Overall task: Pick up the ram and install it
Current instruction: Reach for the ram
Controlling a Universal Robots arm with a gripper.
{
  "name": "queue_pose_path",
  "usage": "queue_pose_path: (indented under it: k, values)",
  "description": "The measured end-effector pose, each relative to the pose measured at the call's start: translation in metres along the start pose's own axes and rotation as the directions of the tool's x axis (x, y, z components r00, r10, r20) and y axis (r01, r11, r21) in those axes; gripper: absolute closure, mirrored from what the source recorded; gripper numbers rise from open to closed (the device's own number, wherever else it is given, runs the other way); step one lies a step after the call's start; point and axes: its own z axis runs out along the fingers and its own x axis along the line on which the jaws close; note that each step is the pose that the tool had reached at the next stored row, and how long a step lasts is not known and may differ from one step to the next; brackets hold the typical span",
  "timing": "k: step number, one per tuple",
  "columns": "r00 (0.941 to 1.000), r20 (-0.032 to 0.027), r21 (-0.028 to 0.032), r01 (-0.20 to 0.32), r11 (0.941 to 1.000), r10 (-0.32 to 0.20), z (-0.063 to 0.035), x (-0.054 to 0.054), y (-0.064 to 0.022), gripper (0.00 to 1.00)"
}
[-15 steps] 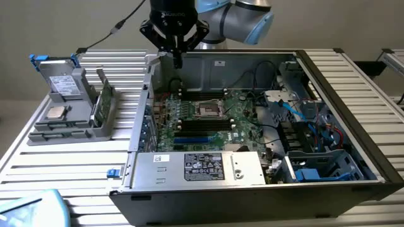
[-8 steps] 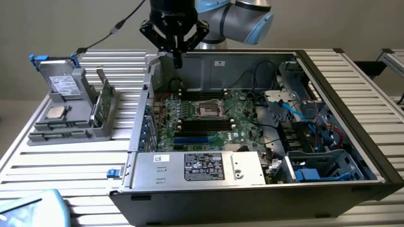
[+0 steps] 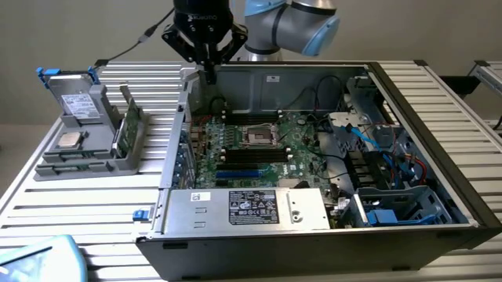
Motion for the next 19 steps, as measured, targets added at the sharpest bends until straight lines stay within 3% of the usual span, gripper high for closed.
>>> queue_pose_path:
  k: [19]
  values:
    - [1.0, 0.0, 0.0, 0.0, 1.0, 0.0, 0.0034, 0.087, 0.0019, 0.89]
